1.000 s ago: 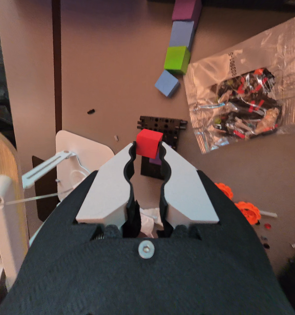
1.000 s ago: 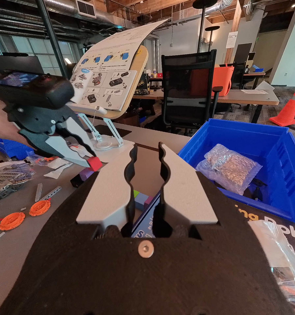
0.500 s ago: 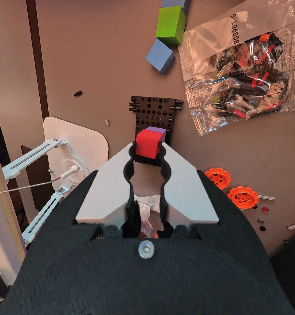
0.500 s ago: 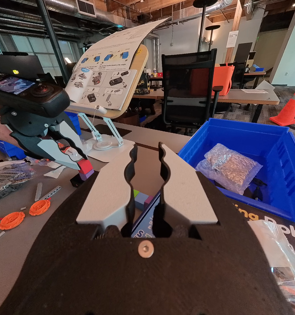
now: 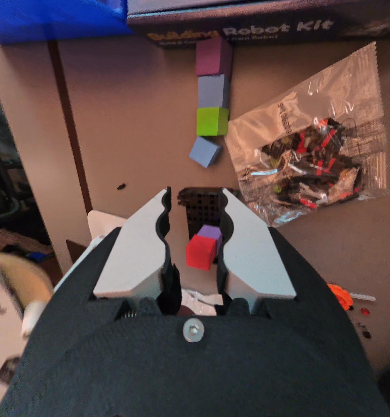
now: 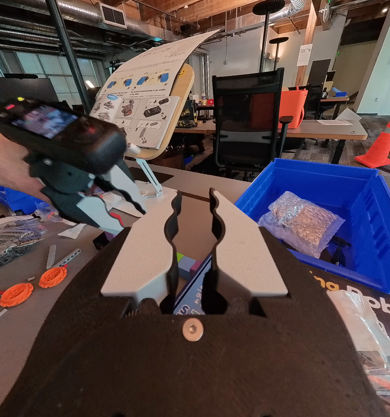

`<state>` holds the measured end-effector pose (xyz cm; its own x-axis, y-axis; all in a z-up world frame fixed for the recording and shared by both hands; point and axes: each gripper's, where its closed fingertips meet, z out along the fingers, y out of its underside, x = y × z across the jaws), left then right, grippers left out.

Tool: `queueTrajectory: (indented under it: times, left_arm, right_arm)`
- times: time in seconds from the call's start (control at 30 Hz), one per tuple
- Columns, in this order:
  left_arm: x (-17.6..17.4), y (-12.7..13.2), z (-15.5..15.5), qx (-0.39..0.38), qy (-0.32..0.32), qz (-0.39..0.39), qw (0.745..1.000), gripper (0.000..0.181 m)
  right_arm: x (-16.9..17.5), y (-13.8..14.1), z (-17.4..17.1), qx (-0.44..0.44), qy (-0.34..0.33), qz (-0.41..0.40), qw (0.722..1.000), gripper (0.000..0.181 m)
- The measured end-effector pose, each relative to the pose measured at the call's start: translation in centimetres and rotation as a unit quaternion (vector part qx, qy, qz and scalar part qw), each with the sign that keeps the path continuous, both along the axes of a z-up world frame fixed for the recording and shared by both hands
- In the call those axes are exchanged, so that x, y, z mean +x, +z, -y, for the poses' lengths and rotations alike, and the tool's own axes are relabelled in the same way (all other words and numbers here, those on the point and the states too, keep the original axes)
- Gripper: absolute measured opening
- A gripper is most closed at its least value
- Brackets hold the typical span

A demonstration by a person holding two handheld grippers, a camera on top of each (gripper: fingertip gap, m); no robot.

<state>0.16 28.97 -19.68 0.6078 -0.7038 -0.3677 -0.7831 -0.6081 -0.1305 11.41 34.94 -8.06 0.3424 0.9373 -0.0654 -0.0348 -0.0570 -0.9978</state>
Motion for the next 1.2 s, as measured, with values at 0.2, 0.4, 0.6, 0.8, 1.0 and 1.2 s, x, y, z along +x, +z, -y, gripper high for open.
queueTrajectory:
  times: [0.2, 0.4, 0.6, 0.8, 1.0, 1.2]
  left_arm:
    - [0.6, -3.9, -2.3, -0.053, -0.018, -0.014, 0.998, 0.043]
    - [0.4, -6.1, -2.4, -0.085, -0.023, -0.016, 0.996, 0.028]
    - [0.0, -3.2, -1.4, -0.058, -0.012, -0.015, 0.998, 0.027]
    - [-3.0, 2.5, 2.1, -0.018, 0.029, -0.016, 0.999, 0.028]
    - [-5.5, 4.2, 5.2, -0.027, 0.059, -0.005, 0.998, 0.027]
    - [-5.6, 3.0, 5.9, -0.053, 0.062, 0.002, 0.997, 0.028]
  right_arm:
    - [0.4, 0.2, -0.4, -0.005, -0.004, -0.010, 1.000, 0.023]
    - [0.3, 0.2, -0.3, -0.006, -0.001, -0.010, 1.000, 0.023]
    - [0.6, 0.6, -0.3, -0.007, -0.001, -0.018, 1.000, 0.023]
    - [0.6, 0.7, -0.1, -0.008, 0.002, -0.021, 1.000, 0.022]
    - [0.5, 0.7, 0.1, -0.006, 0.005, -0.019, 1.000, 0.022]
    - [0.4, 0.5, 0.0, -0.009, 0.005, -0.018, 1.000, 0.023]
